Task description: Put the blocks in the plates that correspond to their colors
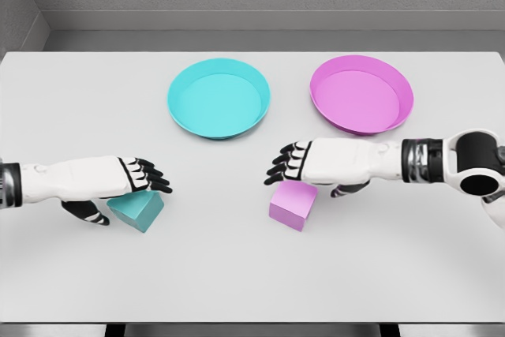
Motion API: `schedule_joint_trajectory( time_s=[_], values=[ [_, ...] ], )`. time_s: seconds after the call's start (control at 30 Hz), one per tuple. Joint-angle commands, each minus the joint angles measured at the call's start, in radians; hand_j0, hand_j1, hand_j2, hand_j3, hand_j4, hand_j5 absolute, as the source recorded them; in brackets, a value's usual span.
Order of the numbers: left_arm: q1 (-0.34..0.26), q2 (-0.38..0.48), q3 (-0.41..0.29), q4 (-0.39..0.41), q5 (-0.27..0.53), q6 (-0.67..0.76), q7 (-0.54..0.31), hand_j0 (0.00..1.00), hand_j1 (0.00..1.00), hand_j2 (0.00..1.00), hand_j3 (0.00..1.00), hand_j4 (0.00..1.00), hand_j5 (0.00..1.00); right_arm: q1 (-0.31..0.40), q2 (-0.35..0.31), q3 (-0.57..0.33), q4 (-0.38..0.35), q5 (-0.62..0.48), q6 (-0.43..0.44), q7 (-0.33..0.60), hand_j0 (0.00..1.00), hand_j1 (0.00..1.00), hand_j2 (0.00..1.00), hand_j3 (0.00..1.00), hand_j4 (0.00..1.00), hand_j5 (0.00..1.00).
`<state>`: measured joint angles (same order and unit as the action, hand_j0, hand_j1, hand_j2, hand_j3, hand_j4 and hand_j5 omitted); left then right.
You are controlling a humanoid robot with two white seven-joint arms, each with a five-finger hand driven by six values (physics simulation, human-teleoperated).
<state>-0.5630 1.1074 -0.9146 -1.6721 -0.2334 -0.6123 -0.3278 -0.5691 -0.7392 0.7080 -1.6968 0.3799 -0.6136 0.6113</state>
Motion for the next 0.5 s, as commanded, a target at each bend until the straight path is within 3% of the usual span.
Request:
schedule_joint_trajectory(
  time_s=[0.0, 0.27, 0.47],
  values=[
    [0.000, -0.012, -0.006, 0.002, 0.002, 0.001, 0.000, 1.00, 1.00, 1.00, 1.00, 1.00, 1.00, 0.000, 0.012, 0.002, -0.009, -0.006, 0.003, 0.000, 0.99, 0.99, 0.99, 0.99, 0.99, 0.99],
    [0.000, -0.032, -0.012, 0.003, -0.020, 0.001, -0.027, 1.00, 1.00, 1.00, 1.00, 1.00, 1.00, 0.014, 0.021, 0.042, -0.017, 0.022, 0.003, 0.000, 0.99, 0.99, 0.99, 0.99, 0.99, 0.99],
    [-0.006, -0.044, -0.010, 0.048, -0.020, 0.001, -0.027, 1.00, 1.00, 1.00, 1.00, 1.00, 1.00, 0.038, 0.024, 0.041, -0.015, 0.057, 0.003, 0.000, 0.99, 0.99, 0.99, 0.99, 0.99, 0.99]
  ],
)
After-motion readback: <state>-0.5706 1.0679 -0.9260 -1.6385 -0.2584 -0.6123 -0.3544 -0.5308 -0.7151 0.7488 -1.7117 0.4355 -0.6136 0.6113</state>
